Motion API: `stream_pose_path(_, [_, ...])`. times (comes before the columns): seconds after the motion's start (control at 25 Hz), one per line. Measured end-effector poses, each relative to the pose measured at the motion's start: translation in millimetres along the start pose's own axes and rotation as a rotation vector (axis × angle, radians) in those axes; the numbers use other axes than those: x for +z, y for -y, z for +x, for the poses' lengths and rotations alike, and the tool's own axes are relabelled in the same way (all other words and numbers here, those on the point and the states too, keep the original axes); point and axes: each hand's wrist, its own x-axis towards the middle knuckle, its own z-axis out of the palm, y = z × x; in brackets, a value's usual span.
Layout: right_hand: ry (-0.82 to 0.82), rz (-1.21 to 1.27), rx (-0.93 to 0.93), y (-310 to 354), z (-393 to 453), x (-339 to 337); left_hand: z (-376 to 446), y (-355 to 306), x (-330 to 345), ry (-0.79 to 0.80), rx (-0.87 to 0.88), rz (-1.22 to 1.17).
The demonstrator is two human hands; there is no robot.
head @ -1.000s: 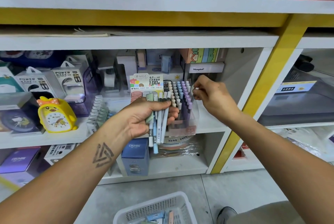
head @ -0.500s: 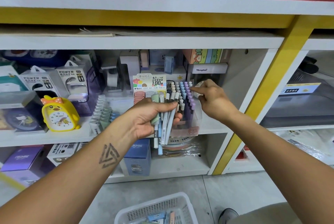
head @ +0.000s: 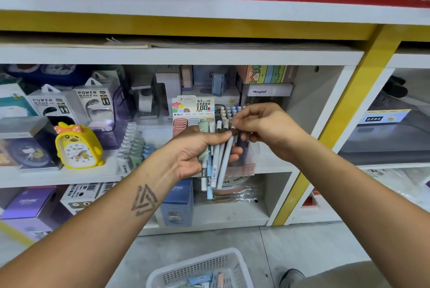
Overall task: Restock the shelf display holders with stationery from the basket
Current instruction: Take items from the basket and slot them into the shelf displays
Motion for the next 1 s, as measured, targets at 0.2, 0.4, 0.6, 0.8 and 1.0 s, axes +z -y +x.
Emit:
stream_pose_path(0.2, [-0.34, 0.009, -0.125, 5.8, 3.8, -33.1, 2.4, -0.8, -2.5, -0.065, 0.015, -0.054])
stream_pose_path(0.4, [-0.407, -0.531, -0.333, -11.1, 2.9, -40.1, 5.1, -1.7, -5.9, -0.059, -0.017, -0.07])
stream_pose_path(0.6, [-0.302, -0.697, -0.352, -28.7, 4.6, -32.6, 8.1, 0.8, -7.1, -0.047, -0.006, -0.077])
stream_pose_path(0.8, [-0.246, -0.708, -0.347, -28.0, 2.7, -29.1, 6.9, 0.7, -6.4, -0.027, -0.009, -0.071])
stream_pose_path(1.0, [-0.178, -0.739, -0.342, -25.8, 5.3, -27.8, 6.0, 2.3, -5.9, -0.006, -0.025, -0.052])
